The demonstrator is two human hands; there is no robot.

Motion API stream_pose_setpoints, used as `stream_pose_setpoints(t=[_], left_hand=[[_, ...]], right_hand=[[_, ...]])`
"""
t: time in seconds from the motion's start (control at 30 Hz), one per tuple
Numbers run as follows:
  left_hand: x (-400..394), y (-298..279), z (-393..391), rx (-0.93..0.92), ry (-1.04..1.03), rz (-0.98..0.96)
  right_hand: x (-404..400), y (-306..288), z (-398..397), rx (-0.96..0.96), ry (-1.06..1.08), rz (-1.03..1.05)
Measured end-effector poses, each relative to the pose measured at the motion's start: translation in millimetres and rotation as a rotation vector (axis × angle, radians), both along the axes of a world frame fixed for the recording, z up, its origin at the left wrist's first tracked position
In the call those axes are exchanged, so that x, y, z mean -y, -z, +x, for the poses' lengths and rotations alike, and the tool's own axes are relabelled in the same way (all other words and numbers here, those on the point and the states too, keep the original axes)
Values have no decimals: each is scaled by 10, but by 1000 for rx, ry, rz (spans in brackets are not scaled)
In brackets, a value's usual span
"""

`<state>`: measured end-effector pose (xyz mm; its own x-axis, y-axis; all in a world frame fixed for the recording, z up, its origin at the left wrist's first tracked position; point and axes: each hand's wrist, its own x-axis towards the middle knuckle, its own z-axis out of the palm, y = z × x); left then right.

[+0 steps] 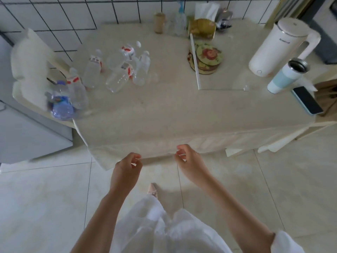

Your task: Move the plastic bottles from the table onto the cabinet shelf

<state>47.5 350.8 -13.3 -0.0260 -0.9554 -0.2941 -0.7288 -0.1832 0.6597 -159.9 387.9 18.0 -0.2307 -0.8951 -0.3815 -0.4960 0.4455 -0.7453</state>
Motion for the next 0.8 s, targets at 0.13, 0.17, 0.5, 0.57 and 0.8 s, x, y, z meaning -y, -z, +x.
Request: stream_pose_setpoints(t=[0.13, 0.17, 0.5, 0.57, 0.8], left_hand=[[631, -27, 174, 20, 56, 5], [798, -35, 195, 13, 65, 2], [2184, -95, 70, 48, 74, -75], [2413, -95, 10, 58, 67, -77], [3101, -81, -152, 110, -6, -55]], right_hand=[[572, -49, 139, 31, 57, 8], [707, -46, 163, 36, 64, 13], [1988, -113, 129, 76, 40, 58], [2255, -91, 74, 75, 17, 67], [3137, -47, -53, 51, -72, 118]])
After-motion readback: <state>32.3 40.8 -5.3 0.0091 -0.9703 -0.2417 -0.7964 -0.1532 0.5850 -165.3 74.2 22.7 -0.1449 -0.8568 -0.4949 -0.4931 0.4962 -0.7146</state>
